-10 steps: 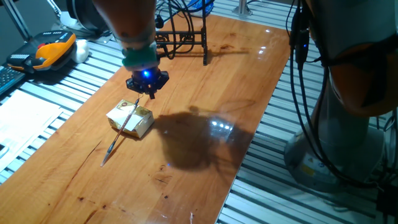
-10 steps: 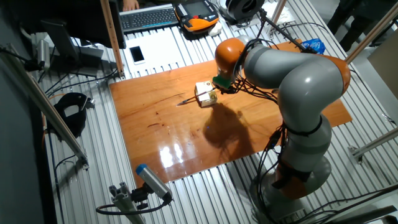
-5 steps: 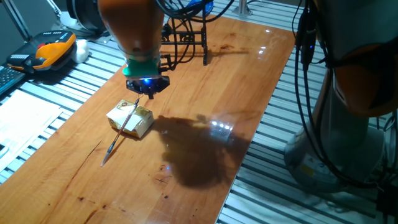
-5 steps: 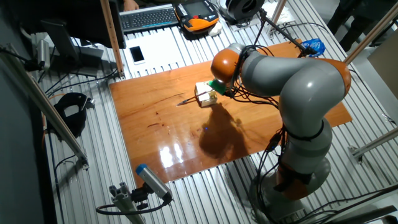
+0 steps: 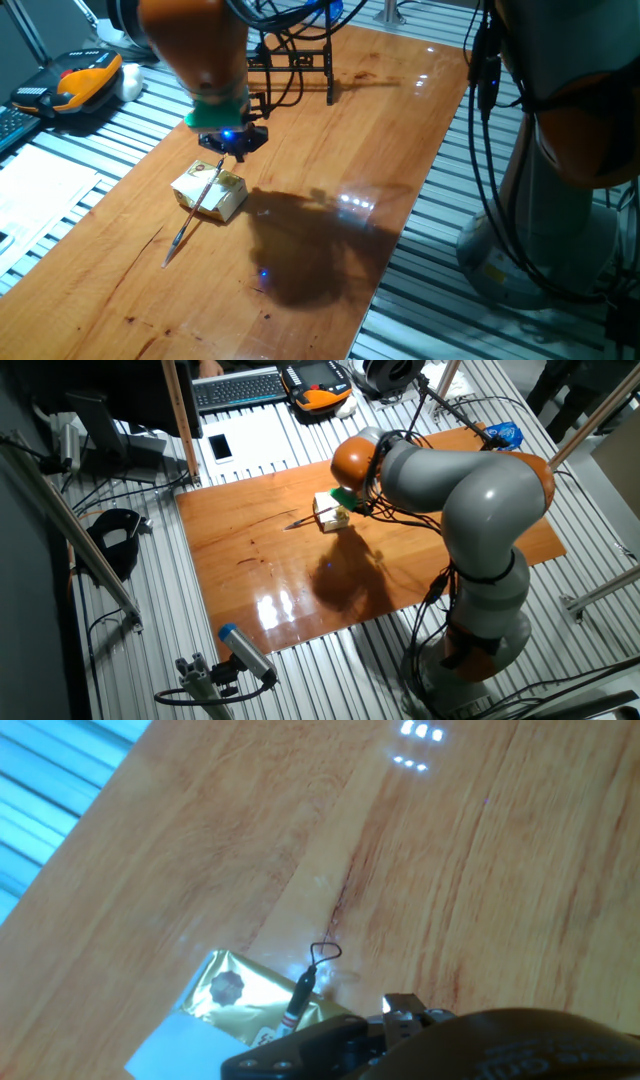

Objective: Place the brush on the pen rack

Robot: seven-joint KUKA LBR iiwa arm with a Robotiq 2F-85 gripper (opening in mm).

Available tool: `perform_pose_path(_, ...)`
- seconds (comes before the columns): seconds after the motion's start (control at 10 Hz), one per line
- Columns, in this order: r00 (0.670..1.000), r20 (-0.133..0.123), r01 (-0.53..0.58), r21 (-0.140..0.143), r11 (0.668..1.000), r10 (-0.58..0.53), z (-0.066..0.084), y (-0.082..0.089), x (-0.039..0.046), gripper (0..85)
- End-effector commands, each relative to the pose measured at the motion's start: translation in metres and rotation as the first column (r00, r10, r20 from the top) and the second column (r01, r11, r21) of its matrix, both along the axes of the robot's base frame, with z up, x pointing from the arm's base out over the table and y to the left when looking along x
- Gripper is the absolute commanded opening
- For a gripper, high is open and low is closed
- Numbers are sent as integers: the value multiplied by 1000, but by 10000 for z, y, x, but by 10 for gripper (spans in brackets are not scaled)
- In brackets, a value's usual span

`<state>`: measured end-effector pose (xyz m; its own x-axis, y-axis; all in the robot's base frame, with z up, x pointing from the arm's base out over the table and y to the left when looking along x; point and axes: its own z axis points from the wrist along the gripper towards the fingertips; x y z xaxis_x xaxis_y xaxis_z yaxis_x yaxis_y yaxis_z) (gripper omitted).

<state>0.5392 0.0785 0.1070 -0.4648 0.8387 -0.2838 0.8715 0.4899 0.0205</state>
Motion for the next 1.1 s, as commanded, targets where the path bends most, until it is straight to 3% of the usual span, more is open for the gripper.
perform_pose_path(0.0,1000,0,11,-6,1000,-11,-34,38,15,0)
perform_pose_path(0.3,1000,-3,22,-7,1000,-22,-110,127,41,0)
perform_pose_path(0.6,999,-2,39,-33,999,-39,-189,204,76,0)
perform_pose_path(1.0,999,-21,31,-23,999,-32,-183,210,68,0)
